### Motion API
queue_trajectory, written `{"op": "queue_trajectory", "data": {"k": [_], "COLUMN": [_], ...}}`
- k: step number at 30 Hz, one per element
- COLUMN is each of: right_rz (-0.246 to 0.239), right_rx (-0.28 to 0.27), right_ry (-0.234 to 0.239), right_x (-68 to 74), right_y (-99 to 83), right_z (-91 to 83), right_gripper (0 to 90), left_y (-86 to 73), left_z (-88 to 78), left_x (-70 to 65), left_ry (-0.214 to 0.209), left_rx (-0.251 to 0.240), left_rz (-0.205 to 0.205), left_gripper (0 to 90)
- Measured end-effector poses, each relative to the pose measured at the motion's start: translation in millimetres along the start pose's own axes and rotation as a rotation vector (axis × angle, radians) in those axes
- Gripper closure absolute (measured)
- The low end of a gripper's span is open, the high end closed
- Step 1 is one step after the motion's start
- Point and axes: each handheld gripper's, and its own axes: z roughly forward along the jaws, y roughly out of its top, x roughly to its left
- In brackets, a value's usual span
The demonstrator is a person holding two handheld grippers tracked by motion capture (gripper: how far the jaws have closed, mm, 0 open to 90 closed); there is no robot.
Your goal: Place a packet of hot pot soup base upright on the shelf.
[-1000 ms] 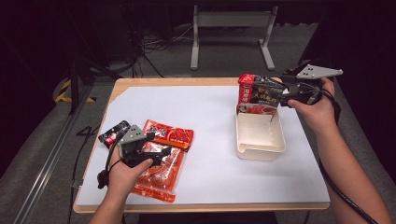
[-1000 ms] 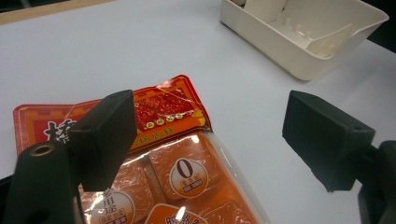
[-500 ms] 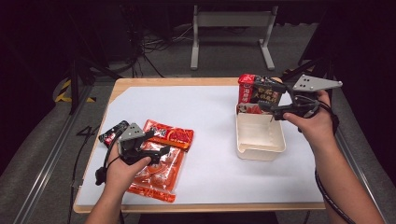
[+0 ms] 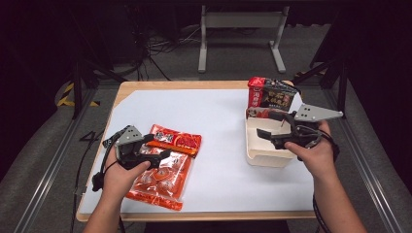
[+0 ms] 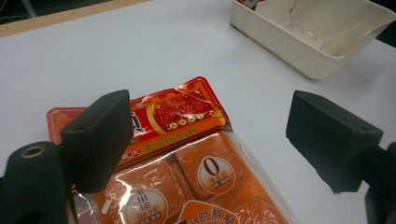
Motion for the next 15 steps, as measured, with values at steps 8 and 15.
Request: {"op": "queue_trajectory", "data": {"k": [8,15], "right_rz": [0.023,-0.012], "right_rx": [0.051,0.081], "right_ry": [0.007,0.032], "right_x": [3.5,10.7], "right_y": [-22.5,-30.9], "right_z": [13.1,16.9], "right_gripper": [23.5,22.8], "left_y": [-0.3,1.1], "left_z": [-5.4,-7.6], "left_x": [5.7,8.6], "left_ry": [0.012,0.016], "left_rx": [-0.017,-0.018], "left_rz": [-0.007,0.009], "left_gripper": [15.7,15.5]}}
